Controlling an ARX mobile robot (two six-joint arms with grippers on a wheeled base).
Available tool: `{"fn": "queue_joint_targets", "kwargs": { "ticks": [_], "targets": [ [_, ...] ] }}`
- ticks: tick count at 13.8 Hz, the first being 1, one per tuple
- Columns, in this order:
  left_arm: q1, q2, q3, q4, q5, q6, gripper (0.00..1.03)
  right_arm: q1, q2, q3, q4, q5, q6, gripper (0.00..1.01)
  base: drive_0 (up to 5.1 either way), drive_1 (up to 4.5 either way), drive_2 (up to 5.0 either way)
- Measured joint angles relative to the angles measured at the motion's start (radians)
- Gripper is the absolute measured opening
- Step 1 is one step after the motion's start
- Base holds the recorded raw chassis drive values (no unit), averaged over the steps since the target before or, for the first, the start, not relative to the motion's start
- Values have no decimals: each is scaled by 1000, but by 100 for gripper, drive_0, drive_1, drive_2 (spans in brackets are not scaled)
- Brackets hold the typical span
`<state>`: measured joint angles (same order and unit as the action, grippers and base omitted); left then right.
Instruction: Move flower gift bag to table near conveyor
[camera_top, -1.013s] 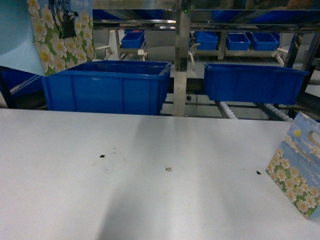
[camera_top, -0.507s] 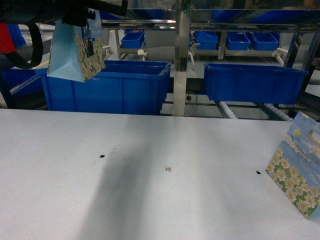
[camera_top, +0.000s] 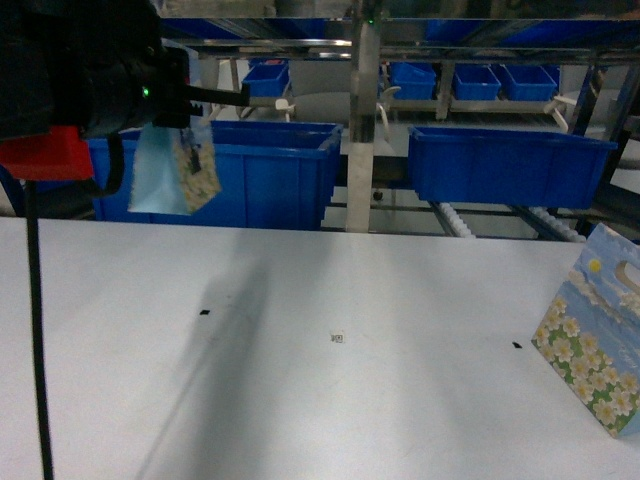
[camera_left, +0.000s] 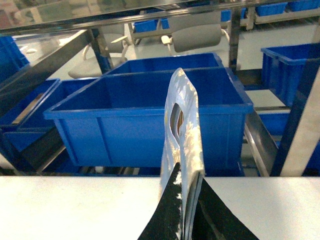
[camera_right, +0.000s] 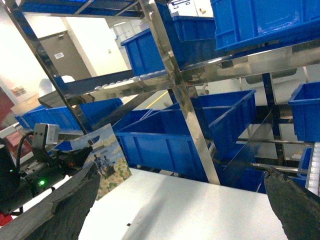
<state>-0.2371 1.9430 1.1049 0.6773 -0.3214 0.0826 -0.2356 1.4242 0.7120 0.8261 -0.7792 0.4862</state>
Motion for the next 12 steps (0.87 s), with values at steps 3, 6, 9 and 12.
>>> {"fn": "queue_joint_targets", "kwargs": {
  "ticks": [3, 6, 9, 12],
  "targets": [
    [-42, 48, 32, -5, -18, 0, 2, 0, 0, 0, 0, 0, 0, 98, 0, 0, 0],
    [-41, 63, 32, -5, -25, 1, 2, 0, 0, 0, 0, 0, 0, 98, 0, 0, 0],
    [-34, 99, 32, -15, -46, -2, 2, 0, 0, 0, 0, 0, 1, 98, 0, 0, 0],
    [-29, 156, 33, -28, -53, -52, 2, 0, 0, 0, 0, 0, 1, 98, 0, 0, 0]
  ]
}}
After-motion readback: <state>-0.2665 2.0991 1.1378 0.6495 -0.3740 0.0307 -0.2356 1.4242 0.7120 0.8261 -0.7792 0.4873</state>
